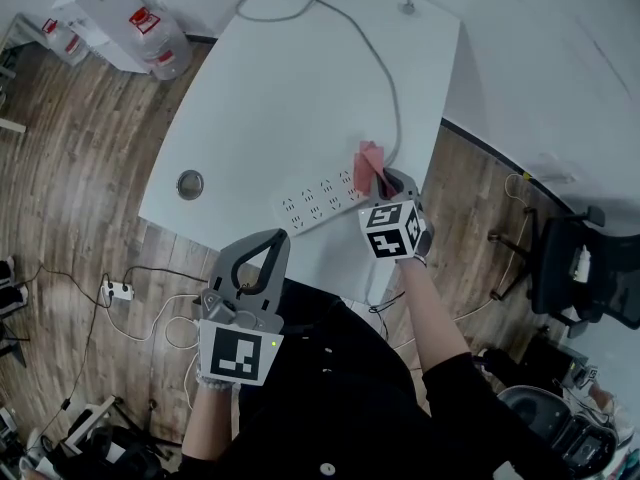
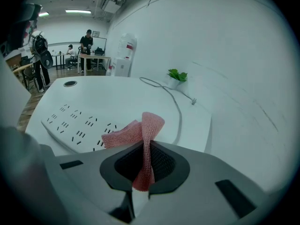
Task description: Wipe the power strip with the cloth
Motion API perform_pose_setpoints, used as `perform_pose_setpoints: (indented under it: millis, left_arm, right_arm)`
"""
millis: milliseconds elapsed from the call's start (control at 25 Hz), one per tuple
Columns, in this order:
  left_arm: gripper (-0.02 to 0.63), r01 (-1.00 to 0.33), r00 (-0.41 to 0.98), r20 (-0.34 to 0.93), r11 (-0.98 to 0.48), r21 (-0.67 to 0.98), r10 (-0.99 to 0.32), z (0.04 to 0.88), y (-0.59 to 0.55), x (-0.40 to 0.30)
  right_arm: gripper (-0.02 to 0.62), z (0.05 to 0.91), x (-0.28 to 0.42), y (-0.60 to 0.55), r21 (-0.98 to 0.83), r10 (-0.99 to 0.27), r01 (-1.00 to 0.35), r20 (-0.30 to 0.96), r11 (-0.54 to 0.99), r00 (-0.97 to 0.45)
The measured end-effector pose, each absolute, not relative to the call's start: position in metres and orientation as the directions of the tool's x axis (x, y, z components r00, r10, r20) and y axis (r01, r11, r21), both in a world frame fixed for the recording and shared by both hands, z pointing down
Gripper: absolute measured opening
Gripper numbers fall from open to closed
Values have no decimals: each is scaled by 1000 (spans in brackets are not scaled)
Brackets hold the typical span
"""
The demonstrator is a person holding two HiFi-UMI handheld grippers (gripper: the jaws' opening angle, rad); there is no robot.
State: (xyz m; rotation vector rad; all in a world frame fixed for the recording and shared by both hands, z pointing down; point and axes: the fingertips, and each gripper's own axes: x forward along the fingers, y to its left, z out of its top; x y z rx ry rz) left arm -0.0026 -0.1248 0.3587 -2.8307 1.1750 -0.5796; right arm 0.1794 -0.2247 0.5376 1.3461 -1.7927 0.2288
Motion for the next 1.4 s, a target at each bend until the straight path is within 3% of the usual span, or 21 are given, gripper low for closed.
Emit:
perform_pose_setpoints:
  millis: [400, 880, 1400]
  left_arm:
    - [14, -690, 638, 315, -703, -171, -703, 355, -118, -8]
    - [13, -719, 604, 316, -671, -180, -732, 351, -115, -18]
    - [14, -762, 547, 322, -619, -191, -773, 348, -112, -39]
  right_arm:
    - [51, 516, 164, -215, 237, -719, -882, 678, 406, -149]
    - [51, 482, 78, -185, 232, -681, -755, 640, 613, -356]
    - [51, 489, -23, -128, 164, -514, -558, 650, 814, -559]
